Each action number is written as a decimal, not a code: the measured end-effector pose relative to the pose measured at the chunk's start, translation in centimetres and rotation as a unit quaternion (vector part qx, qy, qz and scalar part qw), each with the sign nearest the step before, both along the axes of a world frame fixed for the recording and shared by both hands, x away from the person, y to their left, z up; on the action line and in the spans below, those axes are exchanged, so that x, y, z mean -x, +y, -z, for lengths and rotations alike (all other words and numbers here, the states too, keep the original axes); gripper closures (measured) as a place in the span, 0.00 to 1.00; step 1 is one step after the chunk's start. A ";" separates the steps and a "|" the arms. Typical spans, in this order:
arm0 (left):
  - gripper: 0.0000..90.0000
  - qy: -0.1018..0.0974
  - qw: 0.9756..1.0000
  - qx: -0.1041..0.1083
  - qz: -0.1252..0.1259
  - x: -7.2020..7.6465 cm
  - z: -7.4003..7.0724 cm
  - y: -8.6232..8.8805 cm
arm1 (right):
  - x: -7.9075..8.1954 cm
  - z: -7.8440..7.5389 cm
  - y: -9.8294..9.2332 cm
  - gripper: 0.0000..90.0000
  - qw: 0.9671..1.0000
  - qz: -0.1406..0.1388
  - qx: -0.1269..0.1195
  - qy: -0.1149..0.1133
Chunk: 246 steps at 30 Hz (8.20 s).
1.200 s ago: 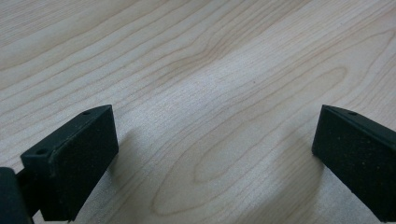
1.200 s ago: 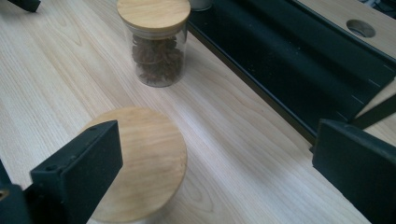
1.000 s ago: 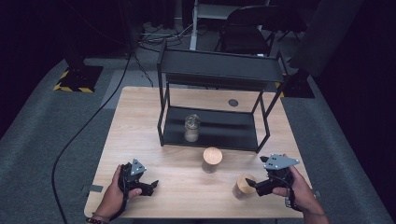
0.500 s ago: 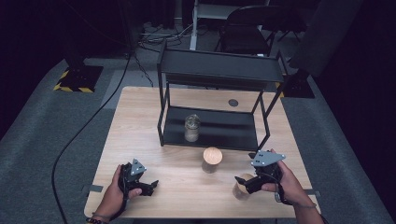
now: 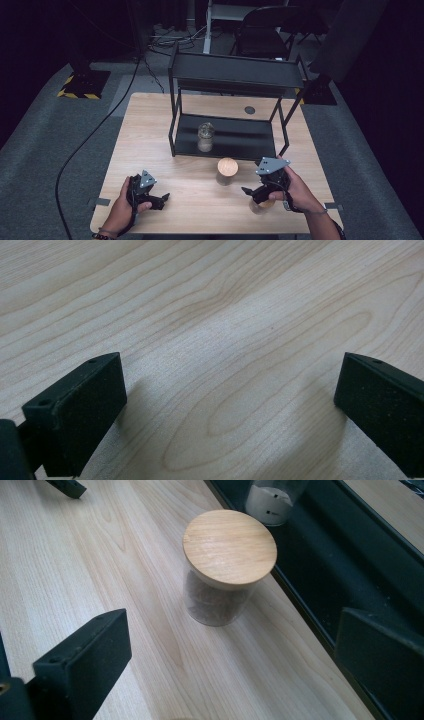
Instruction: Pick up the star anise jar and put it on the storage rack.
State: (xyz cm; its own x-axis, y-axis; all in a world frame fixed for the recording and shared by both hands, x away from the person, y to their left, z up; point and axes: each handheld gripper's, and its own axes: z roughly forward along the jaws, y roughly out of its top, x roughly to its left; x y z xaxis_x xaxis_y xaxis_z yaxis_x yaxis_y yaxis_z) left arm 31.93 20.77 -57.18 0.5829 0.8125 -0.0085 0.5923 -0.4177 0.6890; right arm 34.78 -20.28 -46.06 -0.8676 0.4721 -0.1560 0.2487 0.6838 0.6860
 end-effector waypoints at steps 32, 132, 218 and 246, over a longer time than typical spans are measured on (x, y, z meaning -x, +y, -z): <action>0.00 0.000 1.000 0.000 0.000 0.0 0.0 0.0 | -2.5 0.8 4.6 0.03 0.997 -0.046 0.060 0.025; 0.00 0.000 1.000 0.000 0.000 0.0 0.0 0.0 | -7.7 0.5 6.5 0.28 0.992 -0.012 0.084 0.097; 0.00 0.000 1.000 0.000 0.000 0.0 0.0 0.0 | -13.8 -2.1 6.9 0.28 0.991 0.055 0.084 0.083; 0.00 -0.001 1.000 -0.001 0.001 0.0 0.0 0.0 | -16.0 -1.1 6.8 0.28 0.988 0.087 0.081 0.093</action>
State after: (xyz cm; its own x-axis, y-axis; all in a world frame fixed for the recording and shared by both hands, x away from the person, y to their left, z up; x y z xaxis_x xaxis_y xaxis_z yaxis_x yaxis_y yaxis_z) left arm 31.93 20.79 -57.22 0.5852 0.8109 -0.0057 0.5897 -0.4207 0.6894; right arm 50.74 -13.46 -44.96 -0.7961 0.5989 -0.0871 0.4844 0.7169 0.5014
